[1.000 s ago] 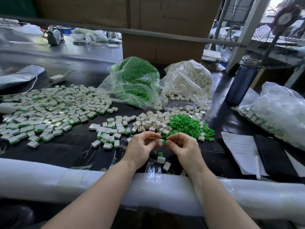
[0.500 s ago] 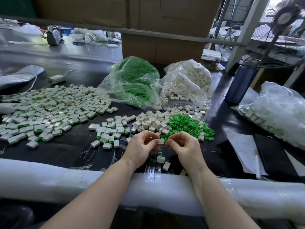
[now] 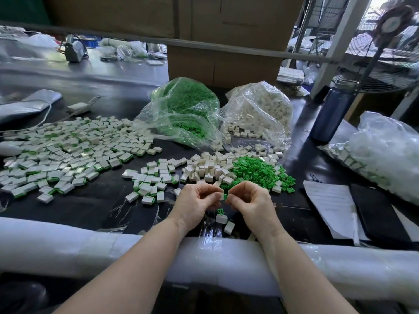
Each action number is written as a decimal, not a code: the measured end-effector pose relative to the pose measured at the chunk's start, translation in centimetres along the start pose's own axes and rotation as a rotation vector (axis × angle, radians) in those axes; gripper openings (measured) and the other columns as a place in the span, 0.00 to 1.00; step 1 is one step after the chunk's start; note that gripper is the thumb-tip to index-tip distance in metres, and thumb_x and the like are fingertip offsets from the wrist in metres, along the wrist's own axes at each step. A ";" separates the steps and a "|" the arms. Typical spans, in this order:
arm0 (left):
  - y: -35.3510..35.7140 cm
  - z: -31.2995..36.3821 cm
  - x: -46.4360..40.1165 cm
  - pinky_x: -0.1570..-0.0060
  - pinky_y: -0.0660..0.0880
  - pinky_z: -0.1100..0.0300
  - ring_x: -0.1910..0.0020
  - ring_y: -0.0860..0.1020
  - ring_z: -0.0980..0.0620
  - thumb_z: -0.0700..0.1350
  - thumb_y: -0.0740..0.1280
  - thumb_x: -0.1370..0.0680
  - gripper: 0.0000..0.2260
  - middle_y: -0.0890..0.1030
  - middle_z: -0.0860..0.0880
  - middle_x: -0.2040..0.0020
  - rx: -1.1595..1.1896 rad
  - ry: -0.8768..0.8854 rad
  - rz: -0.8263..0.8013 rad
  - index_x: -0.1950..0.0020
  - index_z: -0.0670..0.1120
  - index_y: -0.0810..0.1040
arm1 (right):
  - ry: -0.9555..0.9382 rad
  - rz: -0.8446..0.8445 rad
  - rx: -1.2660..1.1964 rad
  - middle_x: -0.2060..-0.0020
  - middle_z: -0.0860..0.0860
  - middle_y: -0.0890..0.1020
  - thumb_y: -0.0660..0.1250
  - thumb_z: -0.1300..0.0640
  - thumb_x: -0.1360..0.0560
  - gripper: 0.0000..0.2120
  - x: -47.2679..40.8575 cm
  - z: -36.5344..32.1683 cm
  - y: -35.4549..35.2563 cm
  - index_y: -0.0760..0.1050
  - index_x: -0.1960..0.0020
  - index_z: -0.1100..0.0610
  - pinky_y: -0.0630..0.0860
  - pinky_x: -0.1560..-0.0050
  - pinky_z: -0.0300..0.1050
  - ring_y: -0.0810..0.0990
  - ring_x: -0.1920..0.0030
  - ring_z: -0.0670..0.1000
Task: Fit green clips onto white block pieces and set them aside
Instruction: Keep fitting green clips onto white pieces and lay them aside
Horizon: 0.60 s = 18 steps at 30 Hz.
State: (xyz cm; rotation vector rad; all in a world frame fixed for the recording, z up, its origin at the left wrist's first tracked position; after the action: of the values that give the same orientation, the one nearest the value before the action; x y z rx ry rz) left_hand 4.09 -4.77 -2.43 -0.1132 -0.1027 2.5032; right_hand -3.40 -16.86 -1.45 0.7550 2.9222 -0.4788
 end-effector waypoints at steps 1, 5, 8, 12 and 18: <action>0.0 0.0 0.0 0.62 0.77 0.68 0.66 0.80 0.59 0.35 0.67 0.25 0.04 0.82 0.46 0.60 -0.011 -0.001 0.002 0.53 0.41 0.81 | 0.001 -0.002 0.006 0.62 0.61 0.82 0.69 0.69 0.29 0.05 0.0 0.0 0.0 0.77 0.58 0.61 0.79 0.56 0.51 0.81 0.60 0.58; -0.1 0.0 0.0 0.63 0.77 0.69 0.67 0.79 0.60 0.36 0.67 0.25 0.04 0.81 0.47 0.62 -0.029 0.003 0.011 0.54 0.42 0.81 | -0.015 0.025 0.032 0.63 0.58 0.82 0.70 0.68 0.30 0.08 0.0 -0.2 -0.1 0.76 0.60 0.57 0.79 0.56 0.48 0.82 0.59 0.57; -0.1 0.0 0.0 0.63 0.77 0.67 0.66 0.80 0.58 0.36 0.67 0.25 0.04 0.82 0.46 0.62 -0.016 -0.002 0.010 0.53 0.41 0.80 | -0.021 0.050 0.024 0.64 0.54 0.83 0.71 0.67 0.30 0.09 0.0 -0.2 -0.2 0.76 0.60 0.54 0.79 0.59 0.39 0.82 0.62 0.51; -0.5 0.0 0.0 0.65 0.78 0.66 0.67 0.80 0.57 0.36 0.68 0.25 0.04 0.82 0.46 0.63 0.073 -0.020 0.083 0.55 0.44 0.81 | -0.026 0.046 0.017 0.64 0.49 0.83 0.69 0.67 0.28 0.10 -0.1 -0.1 -0.2 0.78 0.59 0.51 0.79 0.56 0.37 0.83 0.60 0.49; -0.9 -0.2 0.0 0.62 0.78 0.63 0.67 0.79 0.56 0.39 0.68 0.25 0.04 0.81 0.49 0.64 0.072 -0.022 0.141 0.57 0.47 0.80 | -0.030 -0.057 0.121 0.66 0.50 0.83 0.63 0.64 0.23 0.09 0.2 -0.2 0.8 0.72 0.58 0.51 0.79 0.53 0.48 0.82 0.61 0.50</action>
State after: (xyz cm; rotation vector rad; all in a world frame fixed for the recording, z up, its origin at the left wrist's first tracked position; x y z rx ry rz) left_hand 4.67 -4.08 -2.50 -0.0647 -0.0141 2.6459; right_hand -3.14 -16.02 -1.53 0.6725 2.9149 -0.6719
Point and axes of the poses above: each hand's wrist, its own x-axis away from the middle knuckle, its own y-axis out of the palm, z = x × y, the point moved 5 cm from there along -x, towards the middle knuckle
